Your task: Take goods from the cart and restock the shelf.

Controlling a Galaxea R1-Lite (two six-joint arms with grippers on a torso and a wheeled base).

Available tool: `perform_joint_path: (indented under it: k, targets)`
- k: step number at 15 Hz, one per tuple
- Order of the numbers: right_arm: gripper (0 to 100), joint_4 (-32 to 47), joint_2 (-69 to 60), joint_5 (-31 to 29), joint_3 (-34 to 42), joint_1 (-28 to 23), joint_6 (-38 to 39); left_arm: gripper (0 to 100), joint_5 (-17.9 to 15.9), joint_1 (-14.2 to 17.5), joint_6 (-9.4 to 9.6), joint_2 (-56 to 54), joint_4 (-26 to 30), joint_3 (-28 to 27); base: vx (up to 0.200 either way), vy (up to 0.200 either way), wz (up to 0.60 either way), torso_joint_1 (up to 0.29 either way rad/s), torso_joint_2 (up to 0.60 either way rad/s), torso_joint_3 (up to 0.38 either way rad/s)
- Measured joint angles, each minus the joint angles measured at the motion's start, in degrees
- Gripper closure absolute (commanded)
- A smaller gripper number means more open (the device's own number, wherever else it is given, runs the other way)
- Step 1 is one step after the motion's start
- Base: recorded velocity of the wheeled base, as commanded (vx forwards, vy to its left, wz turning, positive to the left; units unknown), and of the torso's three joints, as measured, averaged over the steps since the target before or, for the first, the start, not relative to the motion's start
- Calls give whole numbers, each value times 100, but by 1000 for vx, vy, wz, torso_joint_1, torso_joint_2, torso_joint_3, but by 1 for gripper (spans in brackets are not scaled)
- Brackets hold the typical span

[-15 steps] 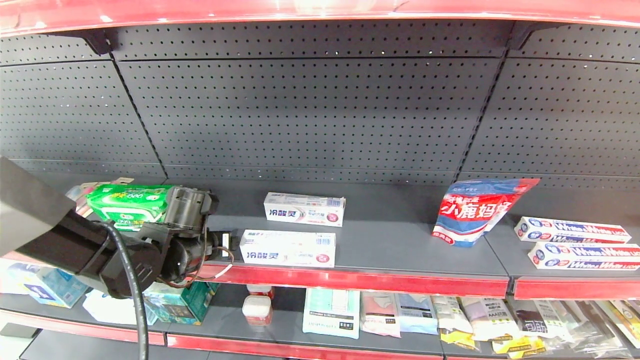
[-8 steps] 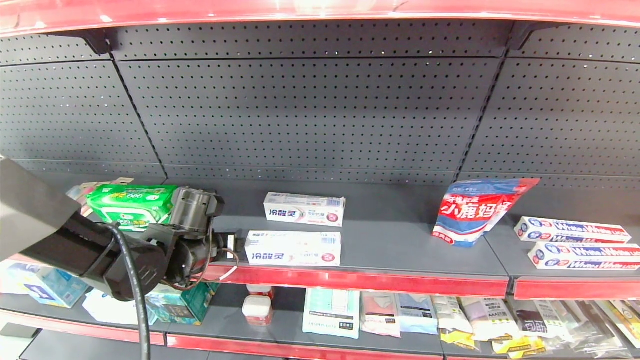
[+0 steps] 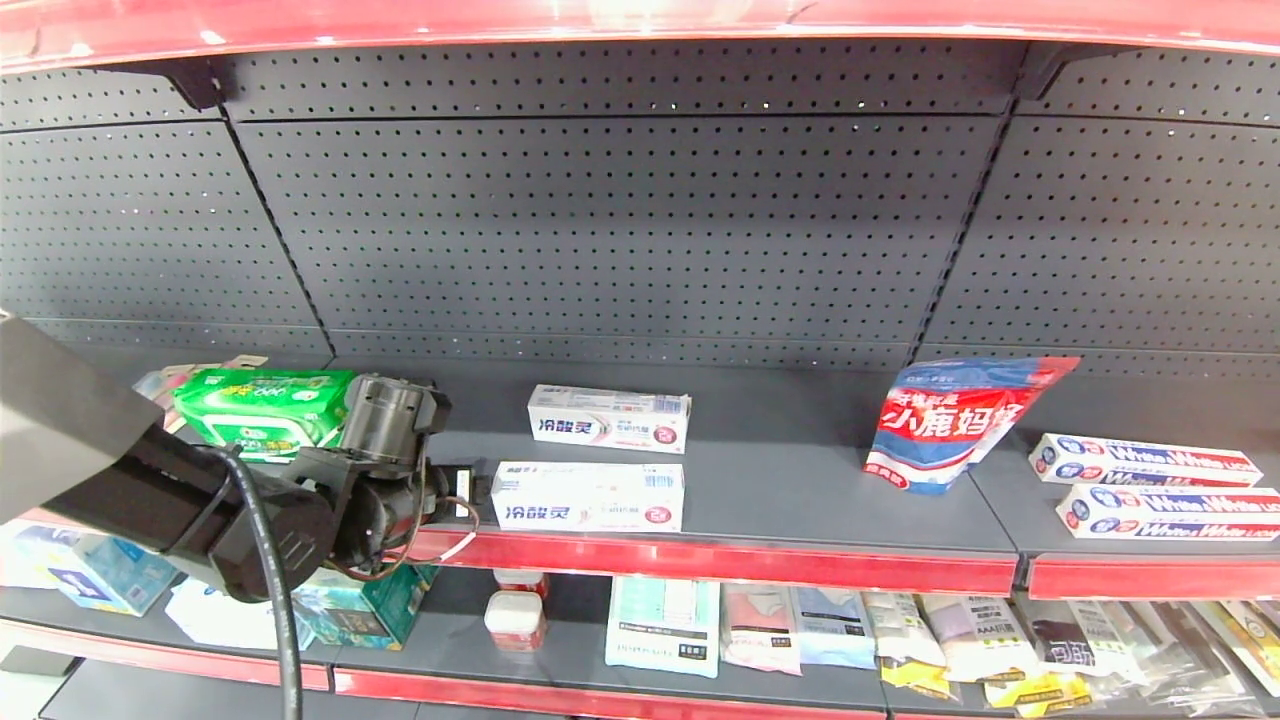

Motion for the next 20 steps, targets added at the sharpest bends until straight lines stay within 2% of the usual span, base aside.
perform_joint_path:
  k: [20]
  targets:
    - [0,0,0,-2,0,-2,0,0,-22,-91,0,116,-1,-98,0,0,0,0,0,0]
